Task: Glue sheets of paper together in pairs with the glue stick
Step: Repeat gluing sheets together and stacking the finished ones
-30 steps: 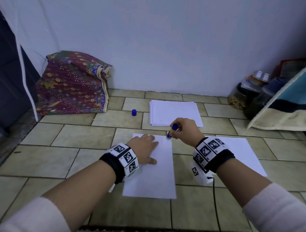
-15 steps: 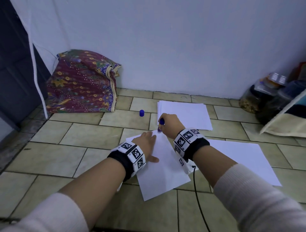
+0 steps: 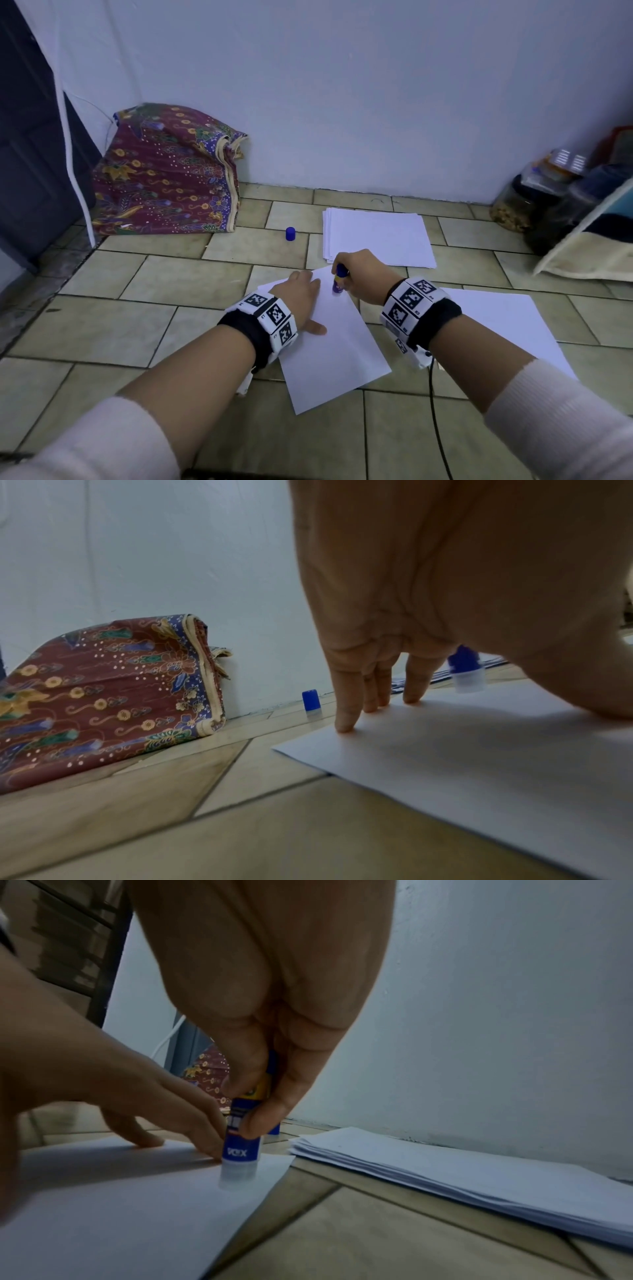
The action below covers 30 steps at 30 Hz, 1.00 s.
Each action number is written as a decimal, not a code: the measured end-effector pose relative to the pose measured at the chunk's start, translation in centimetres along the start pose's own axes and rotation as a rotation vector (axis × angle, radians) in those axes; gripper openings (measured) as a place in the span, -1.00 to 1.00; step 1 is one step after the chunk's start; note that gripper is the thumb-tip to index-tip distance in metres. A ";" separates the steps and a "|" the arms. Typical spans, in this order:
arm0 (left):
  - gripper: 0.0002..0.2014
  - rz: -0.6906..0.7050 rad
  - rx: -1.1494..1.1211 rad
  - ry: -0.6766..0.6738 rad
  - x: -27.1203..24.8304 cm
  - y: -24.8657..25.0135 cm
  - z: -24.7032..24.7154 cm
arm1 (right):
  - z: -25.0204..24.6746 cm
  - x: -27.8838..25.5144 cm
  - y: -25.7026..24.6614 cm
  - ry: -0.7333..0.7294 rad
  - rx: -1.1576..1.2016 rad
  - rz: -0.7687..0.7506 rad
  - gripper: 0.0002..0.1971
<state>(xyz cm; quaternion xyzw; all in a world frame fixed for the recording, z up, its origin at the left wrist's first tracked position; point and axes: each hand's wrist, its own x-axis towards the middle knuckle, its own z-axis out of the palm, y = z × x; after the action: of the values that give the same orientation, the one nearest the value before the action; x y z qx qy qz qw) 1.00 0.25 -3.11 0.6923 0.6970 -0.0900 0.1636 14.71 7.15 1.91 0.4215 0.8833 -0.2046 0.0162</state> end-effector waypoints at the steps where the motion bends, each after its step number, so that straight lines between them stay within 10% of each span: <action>1: -0.10 0.001 -0.001 -0.002 -0.1 0.0 0.0 | 0.1 -0.5 0.2 -0.007 -0.003 -0.004 -0.76; 30: -0.24 0.081 0.025 -0.181 -1.4 0.0 -1.3 | -0.3 -10.9 3.1 -0.230 -0.011 -0.183 -0.79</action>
<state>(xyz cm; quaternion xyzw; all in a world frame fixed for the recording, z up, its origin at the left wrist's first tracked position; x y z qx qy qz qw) 0.85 -0.61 -1.43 0.7110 0.6496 -0.1543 0.2208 24.09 0.99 3.26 0.3128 0.9115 -0.2473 0.1008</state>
